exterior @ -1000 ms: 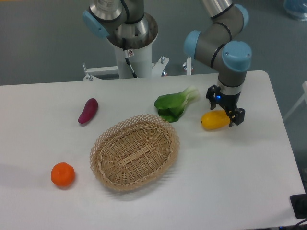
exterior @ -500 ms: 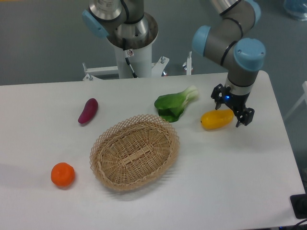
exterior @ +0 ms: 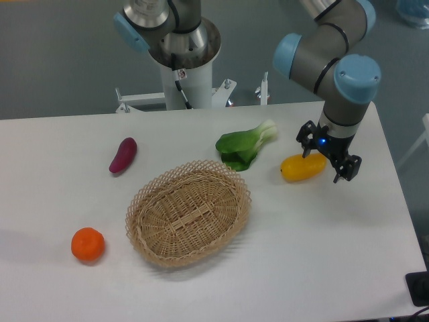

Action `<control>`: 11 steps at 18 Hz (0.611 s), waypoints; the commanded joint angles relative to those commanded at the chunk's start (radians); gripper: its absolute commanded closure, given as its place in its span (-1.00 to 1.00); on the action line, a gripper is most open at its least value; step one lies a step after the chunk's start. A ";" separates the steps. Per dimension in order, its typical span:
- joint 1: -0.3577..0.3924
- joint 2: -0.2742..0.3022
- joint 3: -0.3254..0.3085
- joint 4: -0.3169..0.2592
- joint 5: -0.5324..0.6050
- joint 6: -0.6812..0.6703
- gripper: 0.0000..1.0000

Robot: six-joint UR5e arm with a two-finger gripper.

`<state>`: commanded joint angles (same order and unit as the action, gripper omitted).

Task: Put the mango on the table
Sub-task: 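Raise the open gripper up and away from the mango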

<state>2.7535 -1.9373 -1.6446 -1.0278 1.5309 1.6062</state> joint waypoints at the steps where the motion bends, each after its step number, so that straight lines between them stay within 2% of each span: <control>1: -0.002 -0.008 0.018 -0.002 0.000 -0.012 -1.00; 5: -0.014 -0.035 0.066 -0.002 0.000 -0.037 -1.00; 11: -0.014 -0.041 0.069 -0.002 0.000 -0.038 -1.00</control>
<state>2.7397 -1.9788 -1.5754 -1.0293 1.5309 1.5677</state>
